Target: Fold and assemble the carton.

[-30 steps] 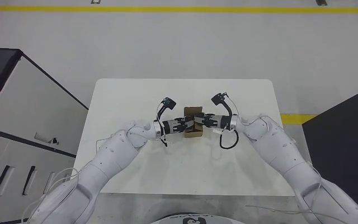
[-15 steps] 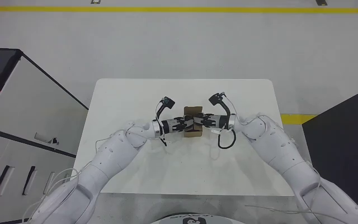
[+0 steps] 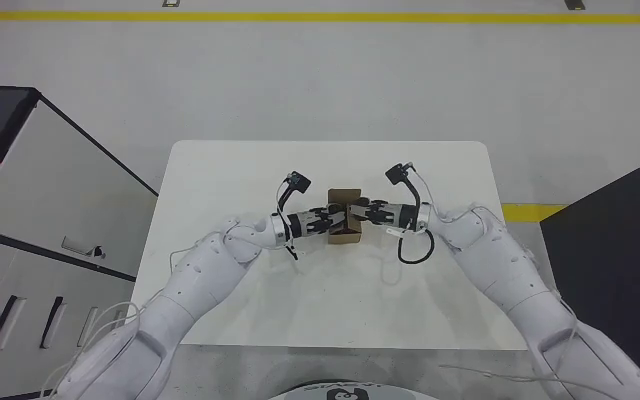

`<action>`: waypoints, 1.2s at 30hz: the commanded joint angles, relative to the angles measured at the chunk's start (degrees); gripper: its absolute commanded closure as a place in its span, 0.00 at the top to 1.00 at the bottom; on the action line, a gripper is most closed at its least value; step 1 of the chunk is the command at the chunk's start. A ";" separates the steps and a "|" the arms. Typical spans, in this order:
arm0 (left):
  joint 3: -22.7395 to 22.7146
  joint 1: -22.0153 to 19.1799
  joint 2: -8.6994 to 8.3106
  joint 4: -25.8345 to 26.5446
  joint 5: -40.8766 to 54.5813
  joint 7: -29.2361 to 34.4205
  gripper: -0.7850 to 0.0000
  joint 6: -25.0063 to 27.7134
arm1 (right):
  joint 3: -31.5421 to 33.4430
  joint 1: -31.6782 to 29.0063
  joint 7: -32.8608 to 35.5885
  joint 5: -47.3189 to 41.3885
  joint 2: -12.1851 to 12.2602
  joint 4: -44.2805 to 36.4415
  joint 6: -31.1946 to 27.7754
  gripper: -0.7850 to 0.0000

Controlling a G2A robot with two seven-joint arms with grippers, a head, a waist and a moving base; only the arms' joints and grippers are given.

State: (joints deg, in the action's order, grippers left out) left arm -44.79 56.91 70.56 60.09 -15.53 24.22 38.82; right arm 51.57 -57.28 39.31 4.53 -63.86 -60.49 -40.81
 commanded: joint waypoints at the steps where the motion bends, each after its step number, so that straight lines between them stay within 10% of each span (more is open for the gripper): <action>1: -0.55 0.36 -0.13 0.37 0.34 -0.19 0.00 0.70 | 0.64 -0.35 0.95 -2.07 0.19 0.18 -1.25 0.00; 4: -1.61 0.94 -0.49 1.32 0.55 0.18 0.00 1.86 | 1.69 -0.92 2.79 -5.10 0.55 0.35 -3.17 0.14; 7: -2.89 1.84 -1.04 2.58 1.05 1.14 0.47 3.30 | 2.97 -1.59 4.94 -8.63 1.03 0.64 -5.28 0.51; 8: -3.33 2.17 -1.26 3.14 1.01 1.66 0.87 3.83 | 3.46 -1.84 5.73 -9.93 1.22 0.80 -6.03 0.71; 9: -3.87 2.56 -1.50 3.70 1.12 2.02 1.00 4.13 | 3.96 -2.20 6.55 -11.82 1.40 0.96 -6.81 0.92; 36: -12.38 9.73 -5.13 10.03 1.84 6.16 1.00 6.55 | 8.48 -2.25 15.94 -24.84 3.28 0.63 -7.96 1.00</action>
State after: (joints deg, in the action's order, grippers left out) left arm -57.15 66.69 65.43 70.11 -13.58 30.40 45.42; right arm 60.05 -59.52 55.32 -20.57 -60.57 -59.87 -48.76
